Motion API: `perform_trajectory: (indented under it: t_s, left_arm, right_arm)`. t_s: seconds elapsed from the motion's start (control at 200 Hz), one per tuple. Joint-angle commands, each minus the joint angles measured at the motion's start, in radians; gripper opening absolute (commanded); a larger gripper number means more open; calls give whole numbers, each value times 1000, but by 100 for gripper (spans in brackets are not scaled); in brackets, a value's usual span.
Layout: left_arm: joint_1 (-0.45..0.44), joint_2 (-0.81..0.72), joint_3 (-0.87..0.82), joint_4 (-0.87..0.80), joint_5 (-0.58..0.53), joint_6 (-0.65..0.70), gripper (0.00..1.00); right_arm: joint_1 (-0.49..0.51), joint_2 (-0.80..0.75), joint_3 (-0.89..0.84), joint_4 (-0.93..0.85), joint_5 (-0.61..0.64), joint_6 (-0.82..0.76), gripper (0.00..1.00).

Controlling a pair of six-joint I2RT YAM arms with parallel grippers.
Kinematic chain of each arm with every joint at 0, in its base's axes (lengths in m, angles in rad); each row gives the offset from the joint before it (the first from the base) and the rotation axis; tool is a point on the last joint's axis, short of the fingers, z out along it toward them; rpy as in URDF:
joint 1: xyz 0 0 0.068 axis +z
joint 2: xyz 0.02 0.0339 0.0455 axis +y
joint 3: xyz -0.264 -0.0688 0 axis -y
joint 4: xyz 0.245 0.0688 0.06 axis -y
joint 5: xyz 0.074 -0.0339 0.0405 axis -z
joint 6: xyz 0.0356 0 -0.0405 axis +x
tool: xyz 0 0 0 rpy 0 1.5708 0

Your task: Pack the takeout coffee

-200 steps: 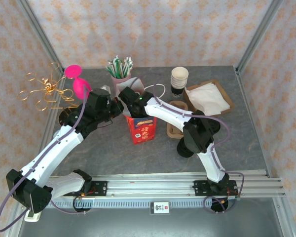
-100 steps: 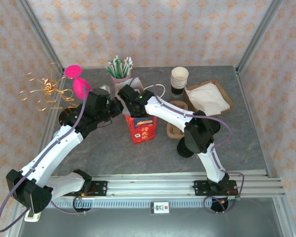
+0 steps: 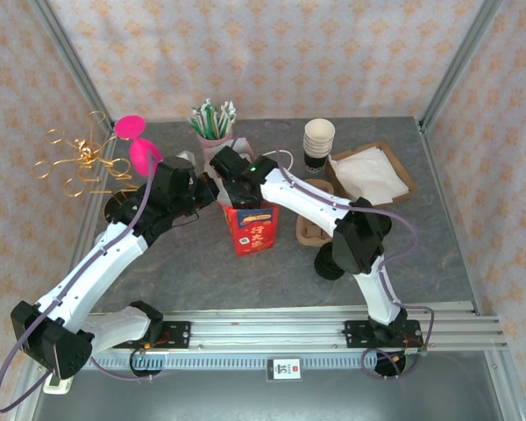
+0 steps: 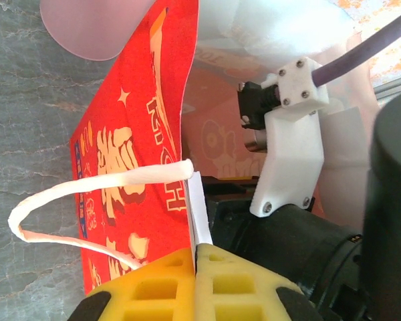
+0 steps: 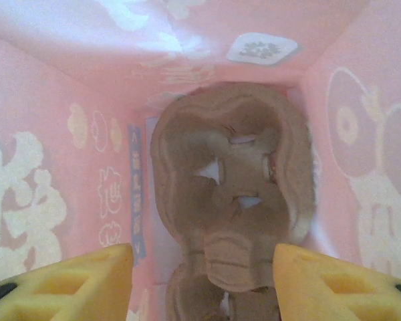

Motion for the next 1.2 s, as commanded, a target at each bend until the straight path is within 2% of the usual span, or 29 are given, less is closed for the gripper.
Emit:
perform_trajectory:
  t_s: [0.0, 0.275, 0.651, 0.981, 1.051, 1.191]
  left_arm:
    - [9, 2, -19, -8, -1, 13, 0]
    - [8, 6, -19, -1, 8, 9, 0]
    - [8, -2, -28, 0, 5, 8, 0]
    - [8, 14, -14, 0, 10, 13, 0]
    - [8, 20, -10, 4, 14, 11, 5]
    - [8, 23, 4, 4, 23, 9, 8]
  right_arm:
    - [23, -73, 46, -35, 8, 5, 54]
    - [28, -81, 9, -33, 8, 16, 50]
    - [15, -33, -7, 8, 18, 28, 55]
    - [19, -50, 61, -15, 25, 22, 65]
    - [19, -53, 76, -21, 28, 25, 65]
    - [21, -39, 123, -54, 29, 33, 66]
